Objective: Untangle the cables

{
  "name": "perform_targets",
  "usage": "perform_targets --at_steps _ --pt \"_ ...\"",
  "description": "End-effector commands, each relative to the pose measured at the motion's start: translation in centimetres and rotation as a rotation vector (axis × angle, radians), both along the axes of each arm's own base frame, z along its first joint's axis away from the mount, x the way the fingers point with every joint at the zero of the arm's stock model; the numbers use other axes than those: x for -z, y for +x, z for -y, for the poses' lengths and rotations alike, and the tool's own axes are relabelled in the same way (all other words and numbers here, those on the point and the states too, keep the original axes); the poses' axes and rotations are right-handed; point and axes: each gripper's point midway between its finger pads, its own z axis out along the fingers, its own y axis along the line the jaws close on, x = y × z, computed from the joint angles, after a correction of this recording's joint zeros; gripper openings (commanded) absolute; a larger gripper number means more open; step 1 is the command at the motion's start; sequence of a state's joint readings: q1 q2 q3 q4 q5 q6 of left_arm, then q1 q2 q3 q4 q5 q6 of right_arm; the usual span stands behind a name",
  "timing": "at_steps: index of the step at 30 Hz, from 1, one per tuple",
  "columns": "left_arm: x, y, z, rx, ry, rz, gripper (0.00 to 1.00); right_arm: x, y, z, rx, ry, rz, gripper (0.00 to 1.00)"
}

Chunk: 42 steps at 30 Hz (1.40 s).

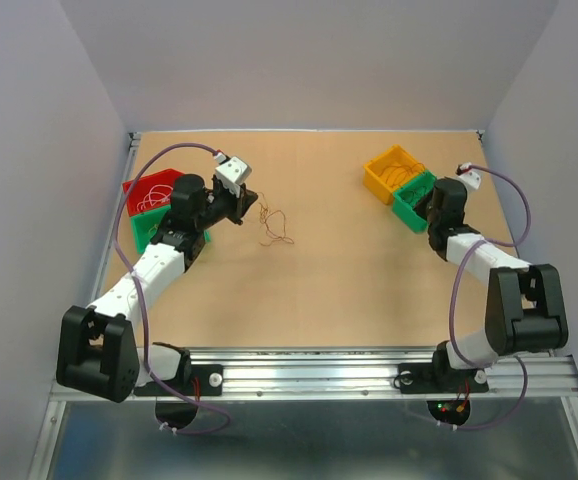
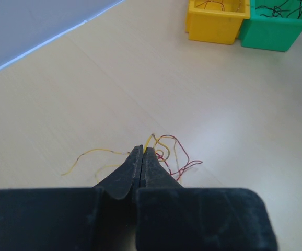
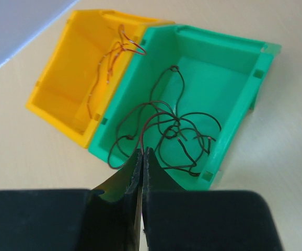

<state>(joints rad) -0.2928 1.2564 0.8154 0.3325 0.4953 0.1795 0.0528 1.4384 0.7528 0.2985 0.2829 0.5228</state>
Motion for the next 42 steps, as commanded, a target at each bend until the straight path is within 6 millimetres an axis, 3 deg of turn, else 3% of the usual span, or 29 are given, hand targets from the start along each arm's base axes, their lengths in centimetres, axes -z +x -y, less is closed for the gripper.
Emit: perform_targets --at_steps 1,4,10,11,13,15,19,20,22,27,30,32,33,34,35,37,38,41,42 --pt "-2.2 -0.3 0.1 0.011 -0.011 0.08 0.0 -0.3 1.8 1.5 0.102 0.006 -0.007 0.01" --pt "-2.1 -0.2 0.1 0.008 -0.006 0.078 0.0 1.7 2.4 2.3 0.163 0.007 -0.07 0.01" --pt "-2.1 -0.1 0.1 0.004 -0.004 0.078 0.0 2.6 4.9 2.9 0.218 0.009 -0.12 0.01" --pt "-2.1 -0.2 0.2 0.006 -0.003 0.079 0.0 4.4 4.6 3.0 0.232 0.0 -0.188 0.01" --pt "-2.1 -0.2 0.1 0.004 -0.003 0.081 0.0 4.2 5.3 3.2 0.262 0.009 -0.201 0.01" --pt "-2.0 -0.3 0.2 0.011 -0.001 0.08 0.0 4.2 5.5 3.1 0.248 0.005 -0.21 0.09" --pt "-2.1 -0.4 0.4 0.018 0.0 0.083 0.0 2.1 5.1 2.6 0.215 0.013 -0.171 0.24" --pt "-2.2 -0.5 0.4 0.019 -0.001 0.083 0.0 0.8 5.0 2.6 0.207 0.016 -0.145 0.35" --pt "-2.1 -0.5 0.4 0.019 0.001 0.082 0.0 -0.2 4.6 2.4 0.193 0.017 -0.126 0.42" --pt "-2.1 -0.7 0.7 0.033 0.007 0.087 0.0 -3.8 3.0 1.8 0.135 0.012 -0.06 0.47" --pt "-2.1 -1.1 1.1 0.058 0.009 0.082 0.0 -4.2 1.6 1.0 0.07 0.0 -0.058 0.53" --pt "-2.0 -1.6 1.6 0.096 0.014 0.083 0.0 -6.1 0.7 -1.0 -0.059 0.012 -0.004 0.57" --pt "-1.8 -1.8 1.9 0.11 0.015 0.079 0.0 -5.0 -0.3 -2.2 -0.147 -0.007 -0.017 0.57" --pt "-1.9 -2.3 2.4 0.143 0.021 0.089 0.0 -7.2 -0.7 -5.6 -0.334 0.022 0.084 0.59" --pt "-1.7 -2.6 2.6 0.154 0.023 0.084 0.0 -5.3 -2.2 -7.8 -0.462 0.005 0.078 0.61" --pt "-1.8 -3.2 3.3 0.183 0.033 0.095 0.0 -6.1 -4.5 -13.1 -0.753 0.038 0.172 0.62" --pt "-1.8 -3.3 3.4 0.186 0.036 0.098 0.0 -7.5 -5.2 -15.3 -0.859 0.014 0.265 0.62" --pt "-1.8 -3.8 3.7 0.211 0.034 0.099 0.0 -6.9 -7.4 -19.5 -1.055 -0.015 0.298 0.61" --pt "-1.9 -3.9 3.8 0.217 0.033 0.101 0.0 -6.1 -8.2 -21.7 -1.142 -0.066 0.304 0.62"
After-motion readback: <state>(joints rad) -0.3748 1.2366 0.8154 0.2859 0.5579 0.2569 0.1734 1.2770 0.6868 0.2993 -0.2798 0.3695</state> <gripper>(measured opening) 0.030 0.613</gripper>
